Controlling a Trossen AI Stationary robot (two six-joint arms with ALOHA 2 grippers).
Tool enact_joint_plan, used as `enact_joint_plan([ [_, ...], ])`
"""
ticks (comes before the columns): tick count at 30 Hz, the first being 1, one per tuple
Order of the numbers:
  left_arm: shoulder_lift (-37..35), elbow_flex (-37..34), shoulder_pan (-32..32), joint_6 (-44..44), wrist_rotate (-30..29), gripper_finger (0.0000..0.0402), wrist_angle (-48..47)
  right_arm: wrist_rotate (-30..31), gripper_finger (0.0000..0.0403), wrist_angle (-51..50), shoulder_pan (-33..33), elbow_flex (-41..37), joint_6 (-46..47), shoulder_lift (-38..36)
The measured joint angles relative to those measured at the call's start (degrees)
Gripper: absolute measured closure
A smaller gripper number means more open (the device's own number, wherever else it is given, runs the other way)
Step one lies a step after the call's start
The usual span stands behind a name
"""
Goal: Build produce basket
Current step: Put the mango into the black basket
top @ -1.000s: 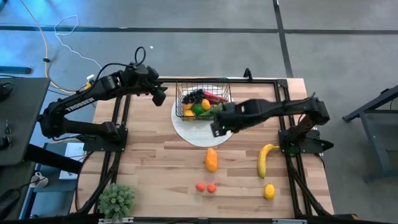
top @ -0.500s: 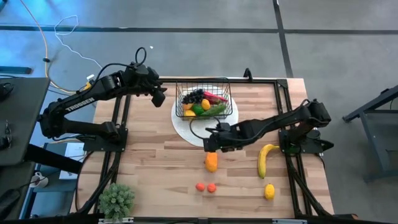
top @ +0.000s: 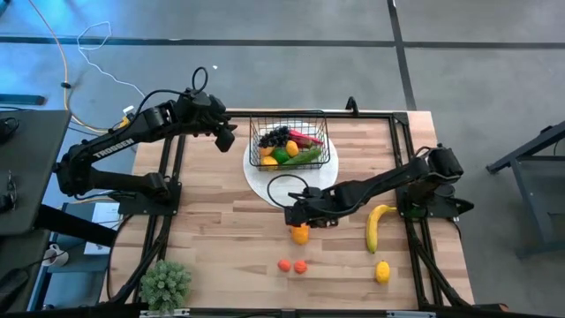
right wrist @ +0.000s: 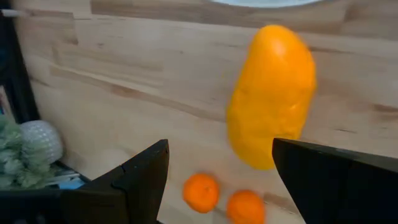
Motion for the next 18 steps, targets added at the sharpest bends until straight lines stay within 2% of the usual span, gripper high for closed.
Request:
enact_joint_plan([
  [7,0.0,0.0,0.0,0.0,0.0,0.0238,0.0,-1.6,0.0137,-0.2,0.1,1.2,2.4,0.0],
  [14,0.0,0.0,0.0,0.0,0.0,0.0236,0.0,1.0,0.0137,-1.7,0.3,4.6,2.0,0.0],
  [18,0.0,0.0,0.0,0.0,0.0,0.0237,-0.1,-0.8,0.0137,-2.7,0.3,5.6,4.5,0.1],
])
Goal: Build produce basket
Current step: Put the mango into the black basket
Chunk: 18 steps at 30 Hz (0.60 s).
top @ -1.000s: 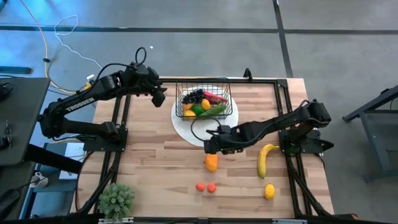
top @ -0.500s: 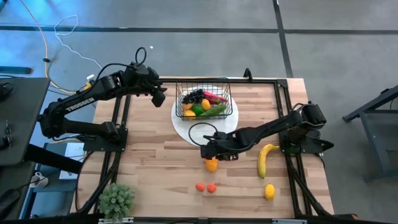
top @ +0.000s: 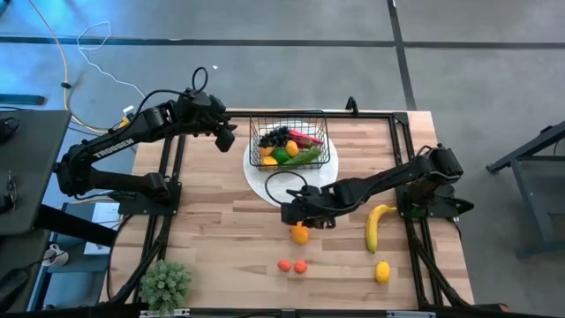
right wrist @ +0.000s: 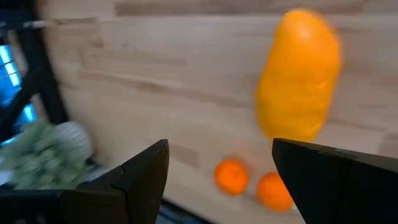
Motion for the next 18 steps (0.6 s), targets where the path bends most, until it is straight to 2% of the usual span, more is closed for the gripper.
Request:
enact_joint_plan([
  [3,0.0,0.0,0.0,0.0,0.0,0.0238,0.0,0.8,0.0137,-0.2,0.5,2.4,-0.2,0.5],
  [10,0.0,0.0,0.0,0.0,0.0,0.0239,0.1,1.7,0.0137,-12.2,0.4,8.9,-2.8,4.9],
  [13,0.0,0.0,0.0,0.0,-0.1,0.0238,0.1,1.8,0.0137,-16.4,0.2,9.4,-3.0,6.6],
  [18,0.0,0.0,0.0,0.0,-0.1,0.0236,0.1,2.2,0.0137,-17.1,0.2,9.5,-3.4,8.5],
])
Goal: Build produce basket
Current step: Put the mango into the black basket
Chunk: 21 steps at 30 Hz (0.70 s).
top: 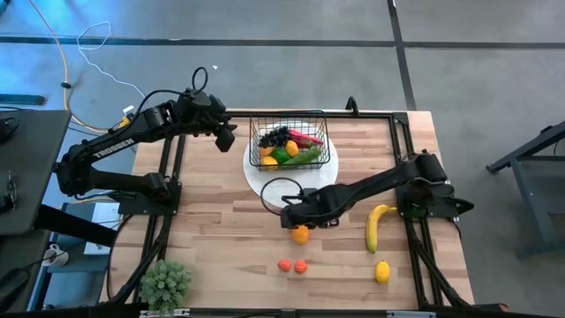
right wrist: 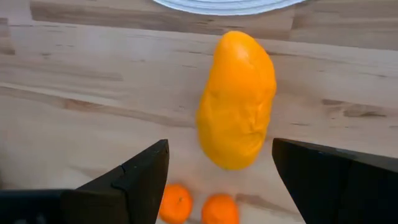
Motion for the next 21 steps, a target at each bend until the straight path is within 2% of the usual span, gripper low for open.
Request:
enact_joint_plan([
  [10,0.0,0.0,0.0,0.0,0.0,0.0238,0.0,2.3,0.0137,0.0,-0.7,0.0,-0.7,3.7],
  [21,0.0,0.0,0.0,0.0,-0.2,0.0236,0.1,2.1,0.0137,0.5,-0.8,0.0,-0.7,7.4],
])
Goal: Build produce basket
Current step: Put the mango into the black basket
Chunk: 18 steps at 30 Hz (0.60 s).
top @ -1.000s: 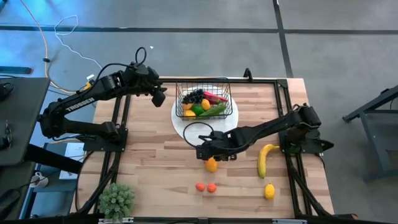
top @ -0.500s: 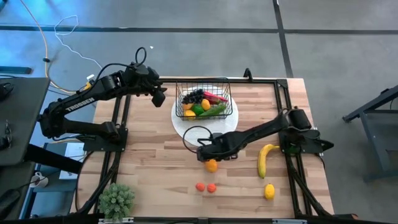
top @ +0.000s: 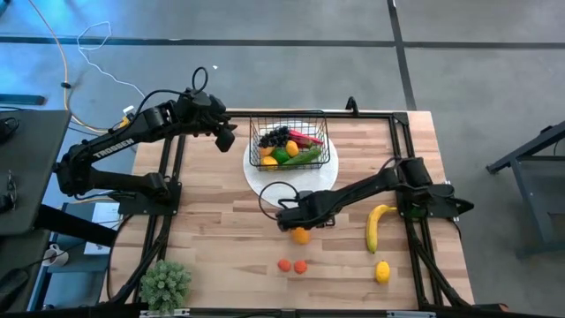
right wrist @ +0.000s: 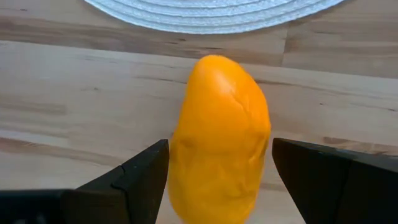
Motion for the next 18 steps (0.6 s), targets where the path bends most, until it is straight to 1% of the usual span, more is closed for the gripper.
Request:
enact_joint_plan([
  [8,0.0,0.0,0.0,0.0,0.0,0.0236,0.0,0.0,0.0139,0.2,-0.1,0.1,0.8,1.9],
  [10,0.0,0.0,0.0,0.0,0.0,0.0236,0.0,0.1,0.0151,0.2,-0.2,0.1,1.0,1.9],
  [14,0.0,0.0,0.0,0.0,0.0,0.0236,0.1,0.0,0.0194,0.1,-0.4,0.1,1.0,1.9],
  [18,0.0,0.0,0.0,0.0,0.0,0.0236,0.4,-2.3,0.0222,-0.2,-1.1,0.2,-0.6,2.5],
])
